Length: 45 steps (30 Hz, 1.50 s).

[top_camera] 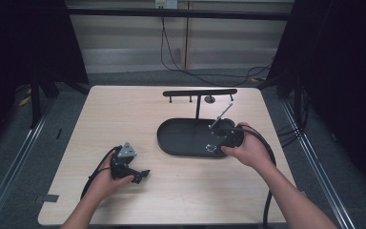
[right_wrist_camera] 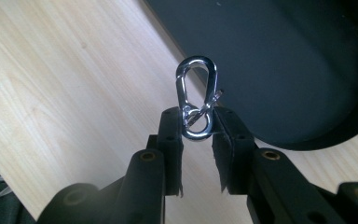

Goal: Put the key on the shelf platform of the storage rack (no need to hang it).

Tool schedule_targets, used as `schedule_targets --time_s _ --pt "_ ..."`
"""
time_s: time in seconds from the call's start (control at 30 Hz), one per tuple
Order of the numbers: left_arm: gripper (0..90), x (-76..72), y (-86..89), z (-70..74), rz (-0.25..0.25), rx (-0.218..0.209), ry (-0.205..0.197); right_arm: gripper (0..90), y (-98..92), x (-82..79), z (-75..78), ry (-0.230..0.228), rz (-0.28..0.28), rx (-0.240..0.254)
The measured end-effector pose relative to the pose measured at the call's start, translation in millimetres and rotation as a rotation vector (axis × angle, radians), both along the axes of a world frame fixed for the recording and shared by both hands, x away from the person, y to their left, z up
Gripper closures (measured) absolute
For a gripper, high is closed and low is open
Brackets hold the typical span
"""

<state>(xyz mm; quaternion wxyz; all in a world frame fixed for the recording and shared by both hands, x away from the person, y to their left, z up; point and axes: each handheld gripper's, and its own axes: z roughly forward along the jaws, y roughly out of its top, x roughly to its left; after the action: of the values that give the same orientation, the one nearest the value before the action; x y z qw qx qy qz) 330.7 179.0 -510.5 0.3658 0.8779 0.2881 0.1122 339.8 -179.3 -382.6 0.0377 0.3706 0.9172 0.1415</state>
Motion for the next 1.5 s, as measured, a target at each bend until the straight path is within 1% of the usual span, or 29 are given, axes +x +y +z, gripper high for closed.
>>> schedule_targets --time_s 0.13,0.17,0.2,0.37,0.57,0.73,0.93,1.13,1.23,1.5 --pt "4.3 0.0 0.0 0.0 0.0 0.0 0.0 73.3 -1.1 3.5 -0.5 0.005 -0.014 0.002" --pt "4.3 0.0 0.0 0.0 0.0 0.0 0.0 73.3 -1.4 4.3 -1.3 0.0 -0.017 -0.001" --pt "4.3 0.0 -0.1 0.0 0.001 -0.001 0.0 73.3 -1.5 5.0 -1.5 0.007 -0.024 -0.003" --pt "4.3 -0.4 -0.6 -0.4 0.007 -0.01 0.001 73.3 -3.0 8.8 -2.7 -0.002 -0.036 0.001" --pt "4.3 -0.3 -0.5 -0.4 0.007 -0.009 0.001 73.3 -3.2 11.3 -3.5 0.002 -0.041 -0.003" --pt "4.3 -0.4 -0.7 -0.6 0.008 -0.013 0.003 73.3 -0.4 13.4 -1.0 -0.009 -0.036 -0.014" --pt "4.3 -0.5 -0.7 -0.6 0.008 -0.013 0.003 73.3 2.9 17.0 0.6 -0.012 -0.037 -0.023" --pt "4.3 -0.4 -0.7 -0.5 0.008 -0.013 0.003 73.3 2.1 21.5 -1.3 -0.012 -0.061 -0.017" --pt "4.2 -0.4 -0.7 -0.6 0.008 -0.013 0.003 73.3 0.6 23.4 -1.4 -0.012 -0.064 -0.017" --pt "4.2 -0.4 -0.7 -0.5 0.008 -0.012 0.003 73.3 -2.6 28.5 -3.4 -0.026 -0.081 -0.009"
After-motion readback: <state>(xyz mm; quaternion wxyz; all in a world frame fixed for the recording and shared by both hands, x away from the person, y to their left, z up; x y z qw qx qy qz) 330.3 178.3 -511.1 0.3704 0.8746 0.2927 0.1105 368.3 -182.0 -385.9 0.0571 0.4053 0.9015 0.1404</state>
